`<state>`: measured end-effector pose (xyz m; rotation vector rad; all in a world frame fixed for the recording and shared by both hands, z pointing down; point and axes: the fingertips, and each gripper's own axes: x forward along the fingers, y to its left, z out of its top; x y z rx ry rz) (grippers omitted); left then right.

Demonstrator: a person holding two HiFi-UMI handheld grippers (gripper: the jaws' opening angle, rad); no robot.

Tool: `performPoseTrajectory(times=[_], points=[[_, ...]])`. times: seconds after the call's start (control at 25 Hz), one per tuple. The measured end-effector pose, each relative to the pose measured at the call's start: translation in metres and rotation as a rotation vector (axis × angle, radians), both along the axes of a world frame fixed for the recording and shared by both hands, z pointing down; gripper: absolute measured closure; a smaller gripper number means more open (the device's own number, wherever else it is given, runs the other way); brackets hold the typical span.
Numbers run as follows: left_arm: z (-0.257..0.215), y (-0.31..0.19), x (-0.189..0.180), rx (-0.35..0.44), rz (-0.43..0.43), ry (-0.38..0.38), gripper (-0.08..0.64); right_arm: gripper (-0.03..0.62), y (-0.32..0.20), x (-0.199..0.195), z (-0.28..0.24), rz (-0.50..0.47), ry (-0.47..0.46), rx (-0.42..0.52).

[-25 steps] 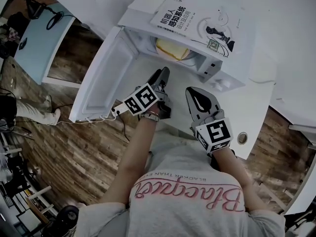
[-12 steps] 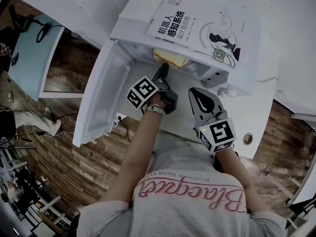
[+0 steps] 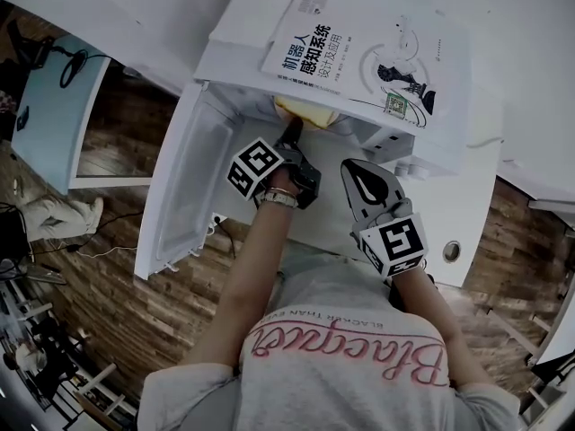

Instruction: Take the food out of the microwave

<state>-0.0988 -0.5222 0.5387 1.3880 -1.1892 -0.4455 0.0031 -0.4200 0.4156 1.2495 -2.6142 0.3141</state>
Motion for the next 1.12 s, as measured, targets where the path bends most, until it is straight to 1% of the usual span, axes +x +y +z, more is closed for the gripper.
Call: performPoseTrajectory(times=[0.16,0.2,0.32,0.4,0.52,0.68,0.8,1.12], points=[[-0.005,0.002,-0.001,0.01,-0.019,0.044,0.479,0.583,0.001,0.003,0.0,0.002,-0.002,0.005],[-0.007,0.002,-0.001,0.013,-0.025,0.055,0.523,0.583,0.002,0.004,-0.001,0.001,-0.003,0.008],[-0.011,0.003,-0.001,0.019,-0.047,0.109,0.534,0.583,0.005,0.003,-0.005,-0.007,-0.007,0.023],[-0.015,0.005,-0.002,0.044,-0.059,0.143,0.542,0.583,0.008,0.003,-0.008,-0.015,-0.007,0.034],[-0.022,0.01,0.0,0.08,-0.055,0.149,0.546,0.582,0.013,0.006,-0.012,-0.018,-0.007,0.049],[-0.026,0.022,0.003,0.102,-0.05,0.153,0.546,0.583,0.019,0.01,-0.019,-0.018,-0.011,0.071],[-0.031,0.033,0.005,0.12,-0.055,0.171,0.546,0.583,0.025,0.014,-0.022,-0.014,-0.026,0.076],[-0.054,0.077,0.014,0.158,-0.064,0.204,0.546,0.583,0.038,0.016,-0.037,-0.038,-0.07,0.11]])
